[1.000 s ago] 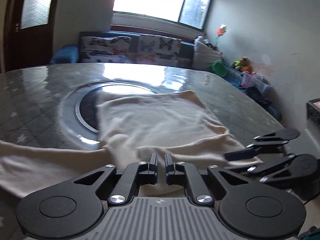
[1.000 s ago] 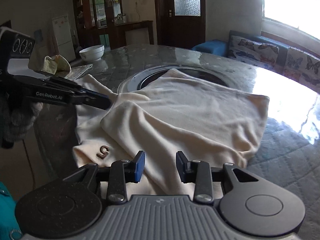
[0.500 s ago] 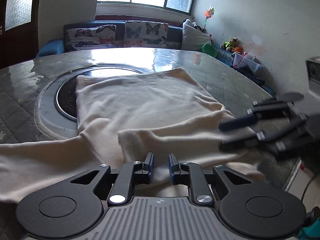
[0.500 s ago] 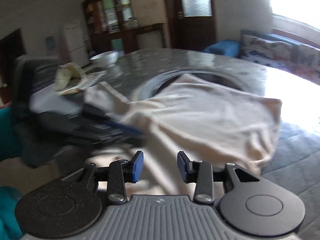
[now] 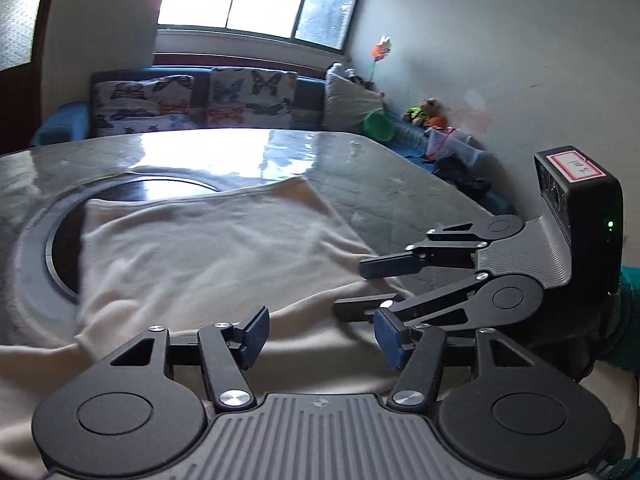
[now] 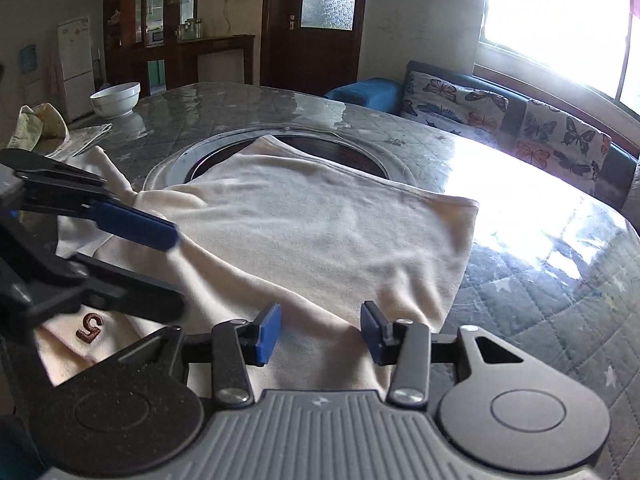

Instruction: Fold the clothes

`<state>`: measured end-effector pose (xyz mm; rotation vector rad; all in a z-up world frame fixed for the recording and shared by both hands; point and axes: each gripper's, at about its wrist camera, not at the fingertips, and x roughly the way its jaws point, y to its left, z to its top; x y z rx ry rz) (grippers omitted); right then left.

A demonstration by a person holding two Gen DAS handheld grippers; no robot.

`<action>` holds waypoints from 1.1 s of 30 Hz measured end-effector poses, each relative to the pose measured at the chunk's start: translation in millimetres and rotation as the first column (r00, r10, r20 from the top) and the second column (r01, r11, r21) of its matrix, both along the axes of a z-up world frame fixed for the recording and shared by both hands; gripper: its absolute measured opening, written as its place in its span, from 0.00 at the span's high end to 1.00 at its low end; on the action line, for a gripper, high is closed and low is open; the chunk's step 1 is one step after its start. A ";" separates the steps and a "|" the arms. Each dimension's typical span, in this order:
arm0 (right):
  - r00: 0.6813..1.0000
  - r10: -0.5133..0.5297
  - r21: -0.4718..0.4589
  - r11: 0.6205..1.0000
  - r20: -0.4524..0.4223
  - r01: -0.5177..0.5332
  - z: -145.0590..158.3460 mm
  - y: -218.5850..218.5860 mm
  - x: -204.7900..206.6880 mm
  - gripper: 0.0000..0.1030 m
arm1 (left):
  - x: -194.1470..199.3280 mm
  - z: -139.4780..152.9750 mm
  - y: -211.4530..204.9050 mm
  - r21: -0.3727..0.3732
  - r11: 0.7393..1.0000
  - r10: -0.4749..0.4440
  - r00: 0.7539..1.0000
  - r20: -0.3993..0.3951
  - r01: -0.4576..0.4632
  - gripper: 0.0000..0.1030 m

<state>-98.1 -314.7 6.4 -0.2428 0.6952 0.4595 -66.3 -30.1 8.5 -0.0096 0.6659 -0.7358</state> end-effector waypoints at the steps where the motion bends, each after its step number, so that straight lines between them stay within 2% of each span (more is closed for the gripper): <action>1: 1.000 0.006 0.000 1.000 -0.001 -0.006 0.0 -1.8 0.5 0.51 | 2.7 -3.4 -3.2 0.000 1.000 -0.010 1.000 -0.005 0.010 0.40; 6: 0.998 0.061 -0.007 0.998 -0.008 -0.061 -1.7 -7.9 1.3 0.46 | 9.3 -21.8 -4.3 -0.007 0.997 -0.077 0.995 -0.061 0.076 0.39; 8: 0.998 0.069 -0.009 0.998 -0.014 -0.069 -2.3 -8.8 1.8 0.42 | 5.5 -24.9 -2.3 0.008 0.996 -0.086 0.995 -0.052 0.086 0.38; 11: 0.997 0.070 -0.008 0.997 -0.017 -0.070 -2.3 -9.0 2.4 0.41 | -5.0 -22.1 2.0 0.028 0.993 -0.114 0.993 -0.024 0.115 0.33; 16: 0.996 0.084 0.011 0.996 -0.004 -0.084 2.2 -4.5 -2.3 0.41 | -14.7 -21.4 14.9 0.066 0.994 -0.087 0.996 -0.008 0.087 0.28; 22: 0.991 0.131 -0.017 0.991 -0.005 -0.131 0.3 10.1 -11.5 0.40 | -20.3 -23.3 36.0 0.083 0.996 -0.044 0.999 -0.011 0.045 0.28; 26: 0.990 0.140 0.024 0.990 0.005 -0.140 9.2 13.1 -14.5 0.42 | -26.1 -21.7 46.4 0.088 0.996 -0.028 1.000 -0.009 0.029 0.28; 28: 0.988 0.154 0.057 0.987 -0.013 -0.153 11.4 18.4 -10.8 0.48 | -27.6 -20.6 47.7 0.089 0.996 -0.024 1.000 -0.006 0.025 0.28; 30: 0.986 0.166 0.059 0.985 -0.032 -0.164 7.9 26.2 -4.9 0.55 | -28.5 -21.8 48.3 0.089 0.996 -0.023 1.000 -0.004 0.023 0.28; 33: 0.987 0.152 0.050 0.988 -0.050 -0.149 0.5 34.4 5.3 0.57 | -29.8 -22.2 48.4 0.091 0.996 -0.023 1.000 0.000 0.023 0.28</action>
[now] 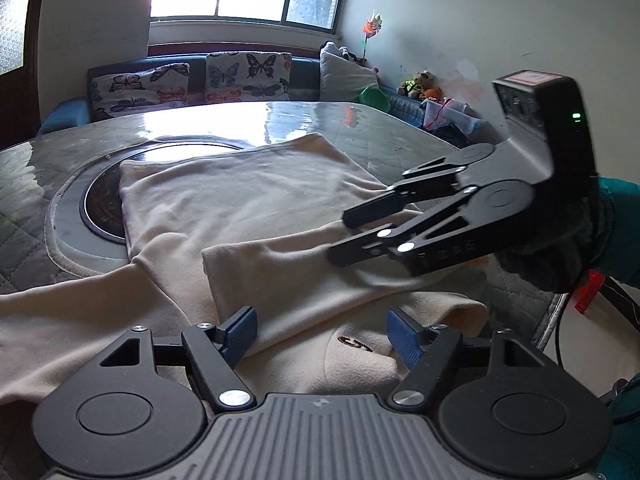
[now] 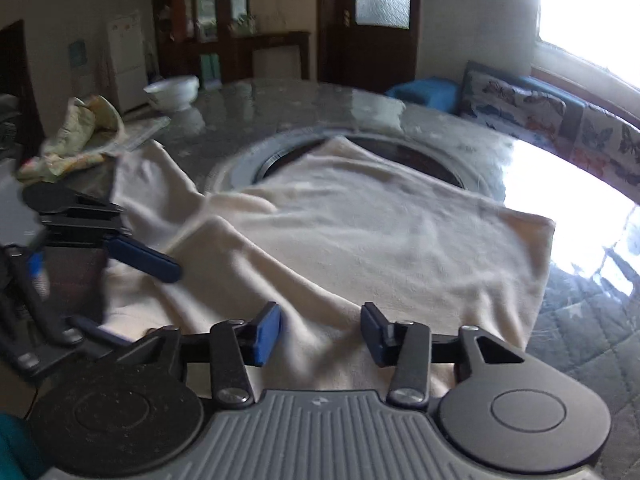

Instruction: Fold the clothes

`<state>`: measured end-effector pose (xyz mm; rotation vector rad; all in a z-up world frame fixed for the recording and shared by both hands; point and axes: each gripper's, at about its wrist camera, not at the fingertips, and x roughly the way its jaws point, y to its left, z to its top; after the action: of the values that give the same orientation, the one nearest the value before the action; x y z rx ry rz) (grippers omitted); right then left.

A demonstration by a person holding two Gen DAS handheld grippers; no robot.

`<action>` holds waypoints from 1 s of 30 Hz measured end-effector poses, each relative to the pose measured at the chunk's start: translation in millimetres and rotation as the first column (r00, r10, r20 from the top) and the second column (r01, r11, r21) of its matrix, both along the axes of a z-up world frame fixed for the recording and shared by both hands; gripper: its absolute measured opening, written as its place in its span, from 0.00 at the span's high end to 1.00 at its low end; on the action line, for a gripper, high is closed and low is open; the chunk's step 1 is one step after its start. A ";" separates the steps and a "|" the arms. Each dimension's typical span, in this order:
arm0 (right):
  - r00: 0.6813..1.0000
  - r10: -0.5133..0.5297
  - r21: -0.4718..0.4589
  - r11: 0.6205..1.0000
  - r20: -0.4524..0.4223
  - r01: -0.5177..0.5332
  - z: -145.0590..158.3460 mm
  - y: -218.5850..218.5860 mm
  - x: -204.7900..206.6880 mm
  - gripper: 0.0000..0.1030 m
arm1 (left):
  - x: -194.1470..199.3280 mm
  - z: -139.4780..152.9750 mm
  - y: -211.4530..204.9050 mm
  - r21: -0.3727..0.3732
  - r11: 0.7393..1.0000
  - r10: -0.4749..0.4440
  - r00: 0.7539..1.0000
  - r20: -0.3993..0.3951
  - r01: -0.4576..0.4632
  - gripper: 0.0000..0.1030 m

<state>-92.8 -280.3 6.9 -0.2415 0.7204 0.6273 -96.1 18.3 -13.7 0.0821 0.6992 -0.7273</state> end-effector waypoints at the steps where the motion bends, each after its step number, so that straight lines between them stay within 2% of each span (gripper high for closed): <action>1: 1.000 -0.008 -0.002 1.000 0.003 0.008 -2.1 1.9 3.6 0.57 | -0.3 -0.2 0.0 0.002 1.000 -0.002 1.000 0.001 0.002 0.28; 5: 0.998 -0.053 0.059 0.997 -0.025 0.055 1.0 -4.8 10.8 0.58 | -0.8 0.0 0.5 0.011 1.000 -0.014 1.000 0.008 0.014 0.28; 14: 0.998 -0.020 -0.058 0.998 0.061 0.023 0.2 8.8 -6.3 0.58 | 3.0 8.2 4.3 -0.016 1.000 0.020 0.999 0.029 -0.019 0.27; 17: 0.997 0.000 -0.039 0.999 0.077 0.003 8.5 13.0 -9.2 0.58 | -0.9 11.9 18.8 -0.032 0.997 0.072 0.997 0.036 -0.071 0.27; 20: 0.996 0.036 -0.049 0.998 0.076 -0.032 9.0 22.6 -9.6 0.58 | -3.6 15.2 41.3 -0.058 0.985 0.165 0.986 0.032 -0.163 0.27; 23: 0.996 0.061 -0.068 0.996 0.071 -0.057 2.7 34.1 -10.4 0.58 | -5.0 16.7 62.7 -0.063 0.960 0.274 0.961 0.027 -0.272 0.27; 26: 0.994 0.085 -0.075 0.994 0.074 -0.079 0.9 43.5 -13.3 0.57 | -5.7 18.6 84.6 -0.059 0.917 0.397 0.918 0.029 -0.395 0.27; 28: 0.992 0.100 -0.067 0.993 0.077 -0.095 3.3 48.1 -16.0 0.58 | -3.6 19.3 100.0 -0.062 0.875 0.483 0.875 0.025 -0.481 0.27; 30: 0.991 0.120 -0.059 0.992 0.066 -0.116 3.6 53.6 -17.3 0.58 | -0.2 17.7 117.9 -0.066 0.819 0.572 0.820 0.022 -0.570 0.27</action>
<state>-110.1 -226.7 10.5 -0.3567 0.6605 0.7090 -96.4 136.2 4.0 -0.1637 0.6186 -0.1603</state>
